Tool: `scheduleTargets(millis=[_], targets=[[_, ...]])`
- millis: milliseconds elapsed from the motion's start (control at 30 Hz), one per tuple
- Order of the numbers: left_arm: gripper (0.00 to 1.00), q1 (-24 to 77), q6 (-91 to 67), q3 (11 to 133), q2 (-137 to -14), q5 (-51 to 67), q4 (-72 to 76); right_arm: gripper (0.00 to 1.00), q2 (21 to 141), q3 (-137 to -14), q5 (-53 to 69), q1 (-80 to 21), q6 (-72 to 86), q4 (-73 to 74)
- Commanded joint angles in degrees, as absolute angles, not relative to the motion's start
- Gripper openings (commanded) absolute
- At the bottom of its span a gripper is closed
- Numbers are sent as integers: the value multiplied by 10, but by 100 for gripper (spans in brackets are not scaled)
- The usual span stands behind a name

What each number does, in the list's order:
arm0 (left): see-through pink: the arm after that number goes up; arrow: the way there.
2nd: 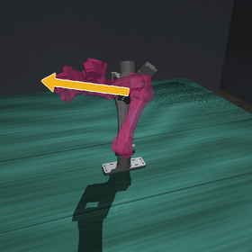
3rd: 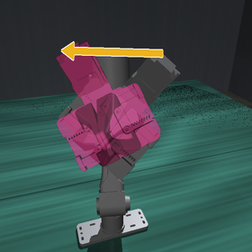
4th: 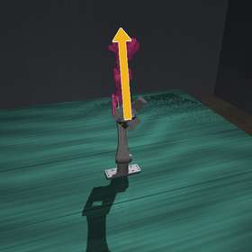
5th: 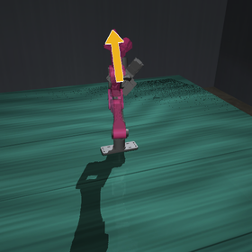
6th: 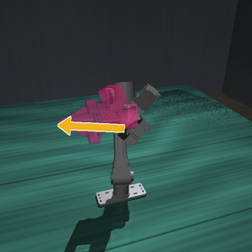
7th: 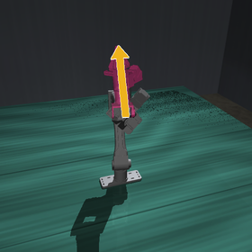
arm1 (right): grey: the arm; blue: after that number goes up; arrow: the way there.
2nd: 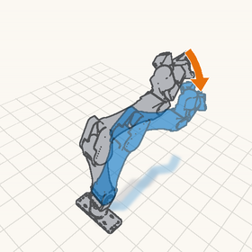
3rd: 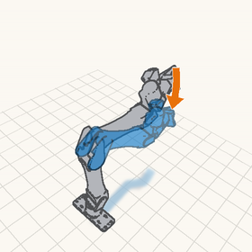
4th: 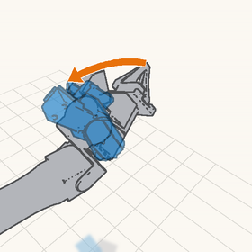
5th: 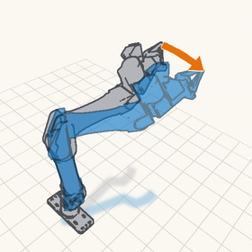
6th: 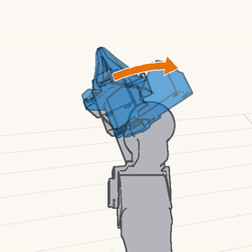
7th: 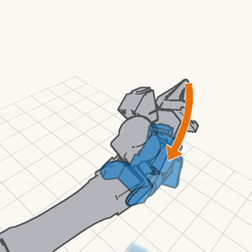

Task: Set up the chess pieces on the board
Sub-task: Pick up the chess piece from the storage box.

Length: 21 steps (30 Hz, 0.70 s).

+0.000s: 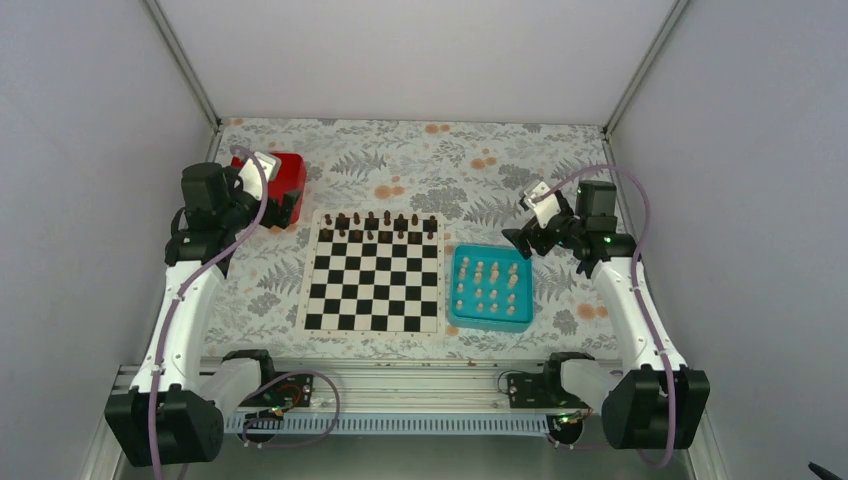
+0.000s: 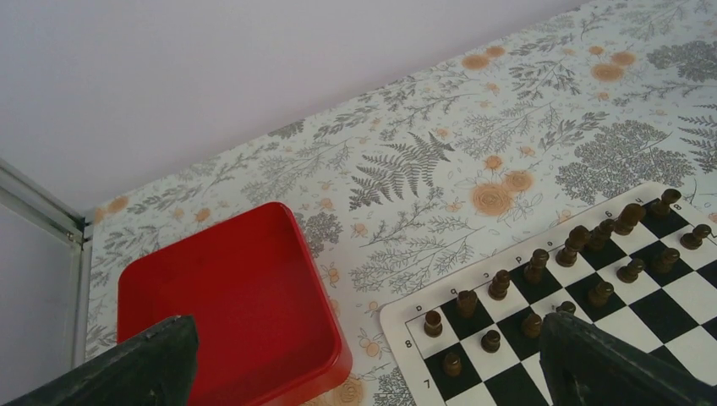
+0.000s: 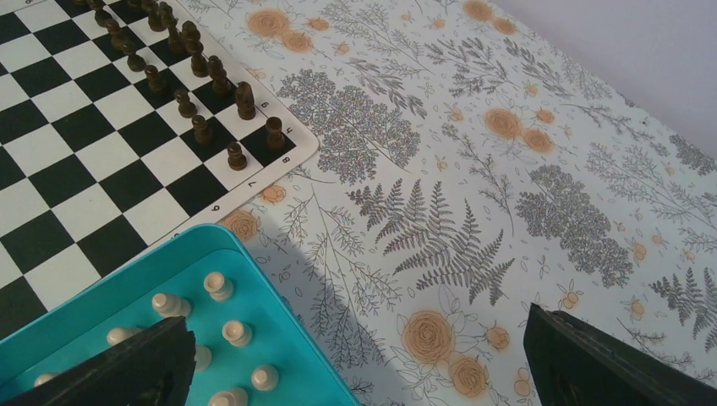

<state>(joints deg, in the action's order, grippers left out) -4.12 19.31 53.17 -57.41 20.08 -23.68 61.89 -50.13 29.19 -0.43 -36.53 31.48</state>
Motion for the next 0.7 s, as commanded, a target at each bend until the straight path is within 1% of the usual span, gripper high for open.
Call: scheduleTargets(millis=[0, 200, 400, 500, 567, 600, 667], targets=[[100, -45, 196, 544, -560, 197, -232, 100, 636, -526, 289, -10, -366, 330], [100, -46, 194, 533, -542, 206, -225, 100, 662, -541, 279, -10, -372, 352], [100, -46, 197, 530, -543, 210, -225, 100, 656, -539, 266, -10, -378, 359], [100, -45, 198, 529, -544, 211, -222, 98, 643, -538, 260, -12, -388, 375], [100, -46, 198, 529, -548, 207, -222, 90, 634, -539, 249, -18, -401, 403], [100, -46, 198, 529, -552, 205, -223, 81, 632, -538, 236, -22, -409, 424], [100, -48, 200, 526, -558, 211, -225, 66, 635, -538, 204, -27, -409, 453]])
